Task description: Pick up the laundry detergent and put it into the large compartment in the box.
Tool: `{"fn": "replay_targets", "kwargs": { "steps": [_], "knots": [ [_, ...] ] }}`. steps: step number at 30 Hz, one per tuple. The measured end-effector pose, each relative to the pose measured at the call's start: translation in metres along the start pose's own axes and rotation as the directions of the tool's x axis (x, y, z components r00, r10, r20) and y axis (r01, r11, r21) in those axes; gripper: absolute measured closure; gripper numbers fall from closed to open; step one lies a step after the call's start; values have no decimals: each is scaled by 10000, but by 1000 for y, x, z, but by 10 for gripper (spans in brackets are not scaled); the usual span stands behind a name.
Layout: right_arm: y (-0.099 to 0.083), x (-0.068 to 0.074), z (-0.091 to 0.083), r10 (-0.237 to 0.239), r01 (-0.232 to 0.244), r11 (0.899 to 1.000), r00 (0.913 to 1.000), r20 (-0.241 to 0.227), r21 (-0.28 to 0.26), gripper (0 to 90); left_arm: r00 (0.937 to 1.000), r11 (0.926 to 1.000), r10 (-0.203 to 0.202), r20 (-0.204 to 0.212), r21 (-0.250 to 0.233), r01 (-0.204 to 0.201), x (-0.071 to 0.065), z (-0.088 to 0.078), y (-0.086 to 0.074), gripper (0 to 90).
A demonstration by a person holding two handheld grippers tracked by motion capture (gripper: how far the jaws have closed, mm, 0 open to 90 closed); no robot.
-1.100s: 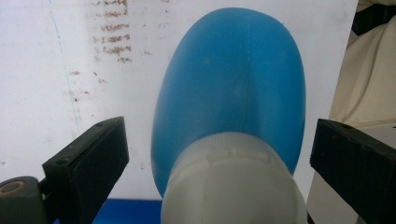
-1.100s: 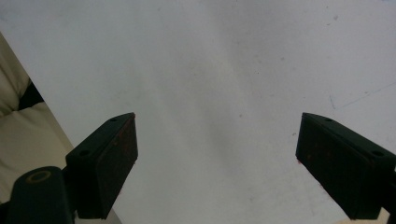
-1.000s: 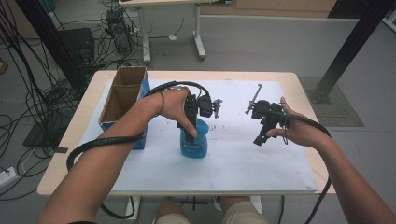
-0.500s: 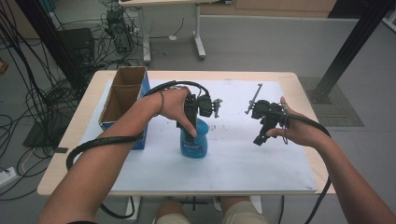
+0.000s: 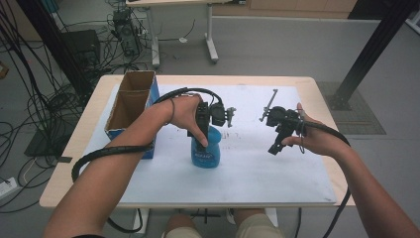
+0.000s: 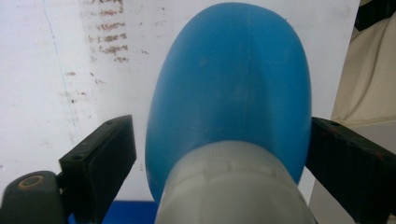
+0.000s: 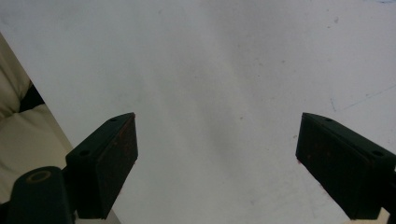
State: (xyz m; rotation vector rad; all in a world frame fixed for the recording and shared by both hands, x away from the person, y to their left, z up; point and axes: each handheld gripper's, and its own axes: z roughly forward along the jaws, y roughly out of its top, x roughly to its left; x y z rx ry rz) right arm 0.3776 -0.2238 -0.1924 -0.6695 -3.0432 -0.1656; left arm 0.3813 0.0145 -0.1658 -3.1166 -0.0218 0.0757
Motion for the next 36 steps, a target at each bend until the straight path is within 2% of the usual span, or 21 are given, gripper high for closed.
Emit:
{"fn": "replay_targets", "kwargs": {
  "steps": [8, 18, 25, 36],
  "knots": [
    [1, -1, 1, -12, 12, 10000, 10000, -15, 26, 130, 10000, 10000, 18, 9, 13, -18, 1, 0, 0, 206],
    [1, -2, 2, 53, -53, 10000, 10000, -37, 9, 131, 10000, 9999, 47, 20, -99, -47, 3, 2, 1, 231],
    [0, -2, 1, 87, -87, 10000, 10000, -15, 0, 130, 10000, 10000, 34, 59, -82, -34, 4, 2, 1, 301],
    [2, -2, 2, 53, -53, 10000, 10000, -31, 32, 131, 9998, 9997, 83, 168, -222, -79, 6, 3, -2, 343]
  ]
}}
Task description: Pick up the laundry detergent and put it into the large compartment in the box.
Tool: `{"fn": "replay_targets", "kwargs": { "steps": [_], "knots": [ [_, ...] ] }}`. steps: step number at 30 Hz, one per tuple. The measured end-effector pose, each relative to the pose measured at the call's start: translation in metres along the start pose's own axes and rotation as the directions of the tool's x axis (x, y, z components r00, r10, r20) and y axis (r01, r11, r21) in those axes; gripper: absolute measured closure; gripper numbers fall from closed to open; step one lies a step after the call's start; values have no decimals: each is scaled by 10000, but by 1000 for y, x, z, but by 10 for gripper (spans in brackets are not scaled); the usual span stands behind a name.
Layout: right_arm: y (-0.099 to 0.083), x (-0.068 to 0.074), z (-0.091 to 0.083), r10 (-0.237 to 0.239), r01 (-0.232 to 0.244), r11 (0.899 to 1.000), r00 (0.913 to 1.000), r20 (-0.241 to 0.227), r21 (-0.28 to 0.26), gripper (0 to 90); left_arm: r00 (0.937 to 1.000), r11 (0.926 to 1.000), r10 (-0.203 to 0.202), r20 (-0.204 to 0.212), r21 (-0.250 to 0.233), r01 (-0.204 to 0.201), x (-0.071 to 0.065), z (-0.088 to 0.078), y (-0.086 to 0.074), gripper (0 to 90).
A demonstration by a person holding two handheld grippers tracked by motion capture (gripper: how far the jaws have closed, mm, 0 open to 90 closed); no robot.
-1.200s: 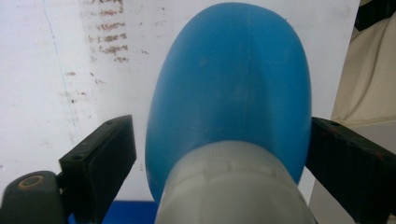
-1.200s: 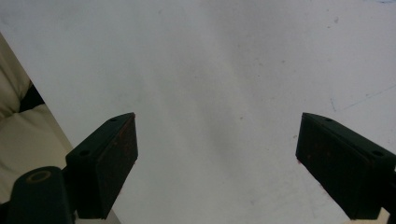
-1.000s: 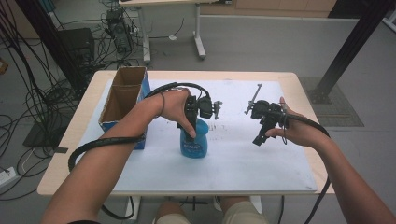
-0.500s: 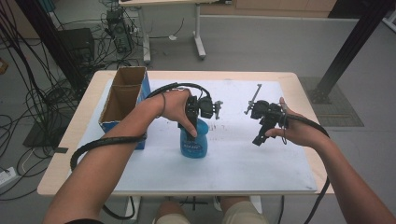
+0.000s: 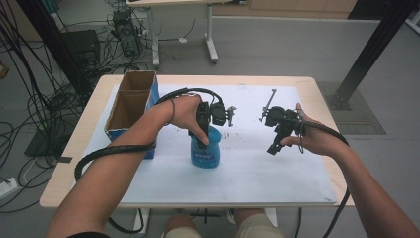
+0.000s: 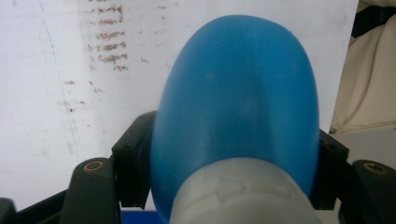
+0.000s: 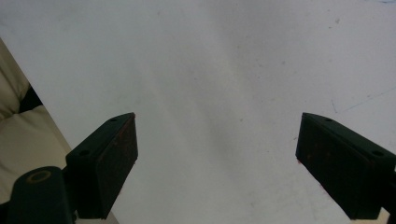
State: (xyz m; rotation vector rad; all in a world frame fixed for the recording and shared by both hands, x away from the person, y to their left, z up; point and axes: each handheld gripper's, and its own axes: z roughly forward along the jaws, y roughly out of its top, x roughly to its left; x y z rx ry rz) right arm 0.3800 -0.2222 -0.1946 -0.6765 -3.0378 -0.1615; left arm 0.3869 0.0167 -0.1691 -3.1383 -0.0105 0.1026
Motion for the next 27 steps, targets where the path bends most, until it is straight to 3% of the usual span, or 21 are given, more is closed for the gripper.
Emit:
{"fn": "replay_targets", "kwargs": {
  "steps": [27],
  "knots": [
    [5, 1, 1, -83, 83, 10000, 10000, -2, 39, 130, 9999, 9998, 160, 23, 138, -161, 0, 0, 3, 366]
  ]
}}
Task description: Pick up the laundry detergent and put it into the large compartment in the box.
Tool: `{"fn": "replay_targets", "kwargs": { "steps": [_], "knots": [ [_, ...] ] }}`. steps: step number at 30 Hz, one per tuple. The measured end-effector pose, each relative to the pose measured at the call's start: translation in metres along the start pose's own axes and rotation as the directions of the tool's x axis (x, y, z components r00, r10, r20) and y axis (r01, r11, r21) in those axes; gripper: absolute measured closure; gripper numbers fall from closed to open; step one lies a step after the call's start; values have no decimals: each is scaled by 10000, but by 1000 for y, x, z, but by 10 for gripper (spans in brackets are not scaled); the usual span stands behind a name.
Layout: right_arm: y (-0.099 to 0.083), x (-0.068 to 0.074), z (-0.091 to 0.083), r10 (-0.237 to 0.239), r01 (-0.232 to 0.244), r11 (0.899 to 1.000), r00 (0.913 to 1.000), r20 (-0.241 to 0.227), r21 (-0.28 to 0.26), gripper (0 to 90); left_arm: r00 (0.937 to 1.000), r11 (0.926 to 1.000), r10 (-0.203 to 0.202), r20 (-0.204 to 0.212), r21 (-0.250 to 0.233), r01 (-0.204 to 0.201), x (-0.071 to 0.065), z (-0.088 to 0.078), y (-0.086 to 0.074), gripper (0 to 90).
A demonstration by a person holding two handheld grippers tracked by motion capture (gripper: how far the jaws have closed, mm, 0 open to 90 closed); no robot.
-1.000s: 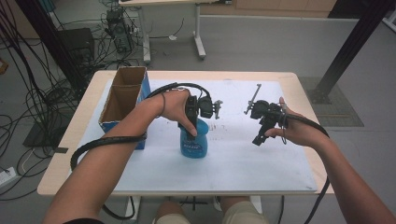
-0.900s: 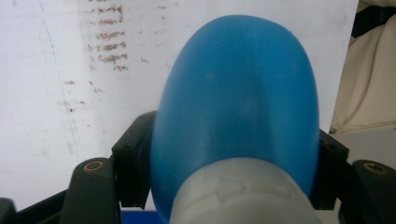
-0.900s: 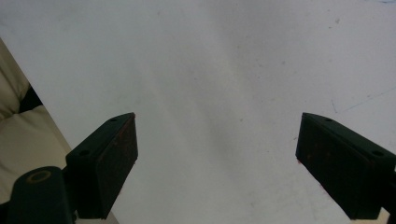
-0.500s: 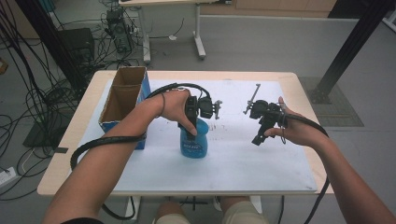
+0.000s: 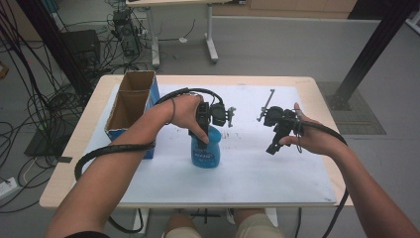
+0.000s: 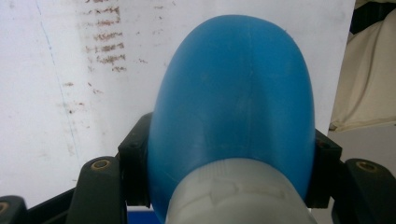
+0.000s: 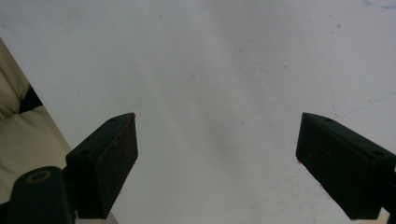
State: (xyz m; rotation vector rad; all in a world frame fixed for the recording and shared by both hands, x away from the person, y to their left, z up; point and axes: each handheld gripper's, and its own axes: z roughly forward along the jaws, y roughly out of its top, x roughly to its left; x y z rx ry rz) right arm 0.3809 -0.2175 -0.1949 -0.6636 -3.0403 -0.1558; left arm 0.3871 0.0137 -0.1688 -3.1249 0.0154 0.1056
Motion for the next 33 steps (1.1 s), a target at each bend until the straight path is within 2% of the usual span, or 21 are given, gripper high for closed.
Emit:
{"fn": "replay_targets", "kwargs": {
  "steps": [33],
  "knots": [
    [1, 1, 1, -49, 49, 10000, 10000, -5, -65, 130, 10000, 10000, 44, -16, 42, -44, -1, 0, 1, 370]
  ]
}}
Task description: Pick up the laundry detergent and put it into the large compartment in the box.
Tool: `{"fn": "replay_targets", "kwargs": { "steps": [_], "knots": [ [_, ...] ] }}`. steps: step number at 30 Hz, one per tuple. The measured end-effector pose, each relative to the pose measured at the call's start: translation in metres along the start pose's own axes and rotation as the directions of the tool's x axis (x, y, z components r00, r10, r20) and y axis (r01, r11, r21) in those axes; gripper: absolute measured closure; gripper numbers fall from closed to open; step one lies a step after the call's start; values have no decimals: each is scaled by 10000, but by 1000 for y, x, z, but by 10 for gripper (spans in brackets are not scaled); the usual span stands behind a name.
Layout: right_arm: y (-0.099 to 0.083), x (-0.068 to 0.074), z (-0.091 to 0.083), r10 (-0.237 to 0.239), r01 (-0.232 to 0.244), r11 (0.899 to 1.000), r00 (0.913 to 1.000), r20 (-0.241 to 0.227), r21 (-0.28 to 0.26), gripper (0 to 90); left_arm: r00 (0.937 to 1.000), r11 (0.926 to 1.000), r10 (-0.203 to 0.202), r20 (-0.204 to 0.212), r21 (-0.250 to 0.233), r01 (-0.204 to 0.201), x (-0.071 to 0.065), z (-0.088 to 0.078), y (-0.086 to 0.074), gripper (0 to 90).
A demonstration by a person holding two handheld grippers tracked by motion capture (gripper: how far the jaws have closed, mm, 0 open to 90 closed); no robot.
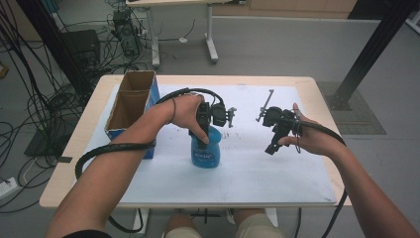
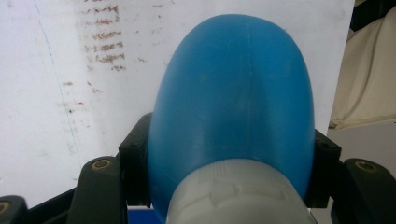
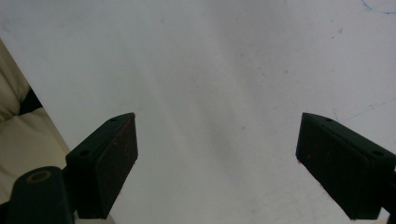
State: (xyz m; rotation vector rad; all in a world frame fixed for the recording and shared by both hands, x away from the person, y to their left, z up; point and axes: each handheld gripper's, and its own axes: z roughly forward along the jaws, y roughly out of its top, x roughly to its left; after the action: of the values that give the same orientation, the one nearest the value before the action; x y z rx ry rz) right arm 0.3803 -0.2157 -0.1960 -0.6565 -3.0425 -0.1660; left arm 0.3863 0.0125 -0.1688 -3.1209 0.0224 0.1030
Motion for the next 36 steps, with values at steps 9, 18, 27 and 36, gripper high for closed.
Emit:
{"fn": "replay_targets", "kwargs": {
  "steps": [9, 18, 27, 36],
  "knots": [
    [0, 0, 0, -16, 16, 10000, 10000, 20, 0, 130, 10000, 10000, -12, -1, -32, 12, 0, 0, -1, 371],
    [0, 1, -1, -24, 24, 10000, 10000, 38, -23, 130, 10000, 10000, 5, 23, 91, -5, 0, 0, 2, 372],
    [0, 0, 0, -5, 5, 10000, 10000, 22, -39, 130, 10000, 10000, -14, 12, 72, 14, 0, 0, 2, 372],
    [-2, 0, -1, 8, -8, 10000, 10000, 5, -76, 130, 10000, 9999, -6, 26, 150, 6, 0, 0, 4, 372]
  ]
}}
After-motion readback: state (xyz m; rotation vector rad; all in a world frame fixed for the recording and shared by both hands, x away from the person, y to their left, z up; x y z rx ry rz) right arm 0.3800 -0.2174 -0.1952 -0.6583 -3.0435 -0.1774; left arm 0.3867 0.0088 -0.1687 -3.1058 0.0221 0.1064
